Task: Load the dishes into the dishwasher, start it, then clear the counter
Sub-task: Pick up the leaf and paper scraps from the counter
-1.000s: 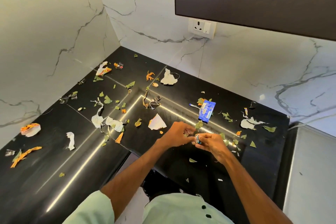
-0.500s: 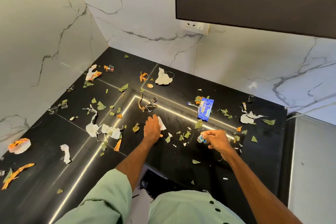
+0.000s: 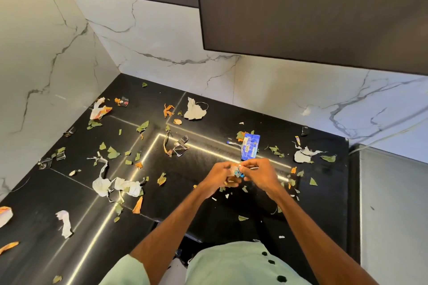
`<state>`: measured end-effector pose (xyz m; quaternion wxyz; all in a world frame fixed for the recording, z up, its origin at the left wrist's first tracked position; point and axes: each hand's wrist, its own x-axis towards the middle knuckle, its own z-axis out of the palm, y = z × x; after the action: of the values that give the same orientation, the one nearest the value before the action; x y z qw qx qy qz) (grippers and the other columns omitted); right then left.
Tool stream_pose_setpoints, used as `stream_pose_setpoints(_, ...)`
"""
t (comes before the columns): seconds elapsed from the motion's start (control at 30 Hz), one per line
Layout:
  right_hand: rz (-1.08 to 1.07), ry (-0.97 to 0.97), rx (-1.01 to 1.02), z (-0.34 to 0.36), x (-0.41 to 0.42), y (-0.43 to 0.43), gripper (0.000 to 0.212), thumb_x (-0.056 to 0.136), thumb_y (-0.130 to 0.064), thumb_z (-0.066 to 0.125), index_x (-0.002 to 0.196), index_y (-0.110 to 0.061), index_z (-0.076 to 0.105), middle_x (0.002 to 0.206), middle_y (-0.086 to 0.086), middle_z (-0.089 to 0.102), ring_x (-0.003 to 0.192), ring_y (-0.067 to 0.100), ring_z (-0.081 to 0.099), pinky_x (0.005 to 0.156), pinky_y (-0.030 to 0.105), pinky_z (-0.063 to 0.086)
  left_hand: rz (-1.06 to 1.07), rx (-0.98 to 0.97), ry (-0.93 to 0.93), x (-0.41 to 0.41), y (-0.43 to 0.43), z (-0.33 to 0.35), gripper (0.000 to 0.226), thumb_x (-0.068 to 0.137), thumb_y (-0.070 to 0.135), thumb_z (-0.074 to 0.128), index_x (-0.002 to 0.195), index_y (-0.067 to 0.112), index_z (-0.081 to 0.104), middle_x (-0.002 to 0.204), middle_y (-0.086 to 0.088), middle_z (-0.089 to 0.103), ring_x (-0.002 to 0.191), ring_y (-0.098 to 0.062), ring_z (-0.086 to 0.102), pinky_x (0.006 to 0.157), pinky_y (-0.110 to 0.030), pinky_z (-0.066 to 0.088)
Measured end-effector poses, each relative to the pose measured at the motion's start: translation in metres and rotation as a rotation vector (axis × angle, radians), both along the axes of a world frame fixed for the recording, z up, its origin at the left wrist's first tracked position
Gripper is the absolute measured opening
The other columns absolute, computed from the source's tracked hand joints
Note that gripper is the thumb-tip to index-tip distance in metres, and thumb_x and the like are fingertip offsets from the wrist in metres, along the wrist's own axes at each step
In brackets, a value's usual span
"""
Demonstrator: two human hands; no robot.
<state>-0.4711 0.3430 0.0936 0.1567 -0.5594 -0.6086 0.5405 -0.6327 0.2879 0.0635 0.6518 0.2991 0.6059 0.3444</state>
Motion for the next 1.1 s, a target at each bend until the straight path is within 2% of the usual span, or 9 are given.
stream_pose_setpoints(0.1, 0.041, -0.056, 0.080, 0.000, -0.008, 0.005, 0.008, 0.087, -0.015, 0.076, 0.095, -0.017, 0.077, 0.087, -0.002, 0.075, 0.072, 0.007, 0.073, 0.066, 0.022, 0.060, 0.117, -0.086, -0.226, 0.019, 0.012, 0.014, 0.033, 0.102, 0.013, 0.041, 0.118, 0.005, 0.068, 0.109, -0.018, 0.073, 0.100, -0.030, 0.072, 0.096, -0.052, 0.054)
stream_pose_setpoints(0.23, 0.001, -0.119, 0.221, -0.002, -0.008, 0.011, 0.007, 0.083, -0.016, 0.080, 0.087, -0.020, 0.078, 0.082, -0.007, 0.074, 0.074, 0.003, 0.071, 0.069, 0.020, 0.059, 0.163, -0.126, -0.429, 0.025, 0.019, 0.016, 0.039, 0.107, 0.028, 0.040, 0.128, 0.005, 0.063, 0.120, -0.016, 0.070, 0.110, -0.029, 0.068, 0.095, -0.047, 0.056)
stream_pose_setpoints(0.37, -0.048, -0.182, 0.281, -0.008, -0.003, 0.013, 0.005, 0.081, -0.016, 0.081, 0.081, -0.020, 0.078, 0.075, -0.007, 0.073, 0.068, 0.004, 0.070, 0.066, 0.023, 0.060, 0.121, -0.118, -0.339, 0.030, 0.027, 0.014, 0.033, 0.106, 0.020, 0.043, 0.129, 0.003, 0.058, 0.123, -0.016, 0.067, 0.112, -0.026, 0.068, 0.088, -0.038, 0.059)
stream_pose_setpoints(0.53, -0.236, -0.055, -0.040, -0.009, 0.008, 0.029, 0.016, 0.086, 0.002, 0.070, 0.091, -0.011, 0.075, 0.084, 0.007, 0.075, 0.065, 0.013, 0.074, 0.063, 0.028, 0.062, 0.165, -0.151, -0.142, 0.024, 0.029, 0.003, 0.029, 0.103, 0.002, 0.041, 0.120, -0.004, 0.064, 0.106, -0.019, 0.073, 0.086, -0.020, 0.072, 0.084, -0.033, 0.060)
stream_pose_setpoints(0.67, -0.292, -0.100, -0.067, -0.019, 0.013, 0.053, 0.019, 0.082, 0.006, 0.073, 0.084, -0.012, 0.075, 0.083, 0.007, 0.075, 0.071, 0.019, 0.075, 0.068, 0.034, 0.064, 0.265, -0.168, -0.036, 0.009, 0.020, 0.001, 0.029, 0.102, -0.001, 0.043, 0.104, 0.005, 0.071, 0.097, -0.010, 0.072, 0.067, -0.007, 0.063, 0.068, -0.020, 0.057)
stream_pose_setpoints(0.8, -0.269, -0.273, 0.024, -0.046, 0.003, 0.084, 0.010, 0.084, -0.011, 0.079, 0.078, -0.005, 0.075, 0.075, 0.008, 0.072, 0.065, 0.015, 0.067, 0.070, 0.039, 0.061, 0.334, -0.188, -0.033, -0.013, -0.001, -0.001, 0.029, 0.104, 0.000, 0.041, 0.108, 0.006, 0.069, 0.096, -0.008, 0.069, 0.068, -0.009, 0.060, 0.066, -0.021, 0.055)
stream_pose_setpoints(0.87, -0.258, -0.330, 0.023, -0.059, -0.008, 0.098, 0.026, 0.083, -0.025, 0.082, 0.088, -0.001, 0.071, 0.081, 0.010, 0.070, 0.070, 0.017, 0.065, 0.070, 0.041, 0.058, 0.370, -0.192, -0.030, -0.023, -0.015, -0.002, 0.029, 0.105, 0.002, 0.041, 0.114, 0.005, 0.068, 0.099, -0.008, 0.070, 0.072, -0.010, 0.061, 0.066, -0.022, 0.054)
stream_pose_setpoints(0.97, -0.220, -0.400, 0.001, -0.073, -0.024, 0.108, 0.052, 0.080, -0.040, 0.082, 0.113, -0.005, 0.063, 0.106, 0.009, 0.067, 0.097, 0.027, 0.067, 0.079, 0.040, 0.055, 0.424, -0.201, 0.001, -0.037, -0.035, -0.005, 0.030, 0.105, 0.004, 0.041, 0.120, 0.003, 0.066, 0.103, -0.007, 0.070, 0.075, -0.011, 0.062, 0.068, -0.023, 0.054)
stream_pose_setpoints(1.1, -0.241, -0.521, 0.037, -0.089, -0.039, 0.109, 0.063, 0.081, -0.043, 0.081, 0.126, -0.005, 0.057, 0.123, 0.014, 0.061, 0.110, 0.031, 0.061, 0.086, 0.041, 0.052, 0.444, -0.199, 0.051, -0.047, -0.051, -0.002, 0.029, 0.106, 0.008, 0.043, 0.119, 0.009, 0.068, 0.107, -0.004, 0.072, 0.083, -0.011, 0.065, 0.068, -0.021, 0.054)
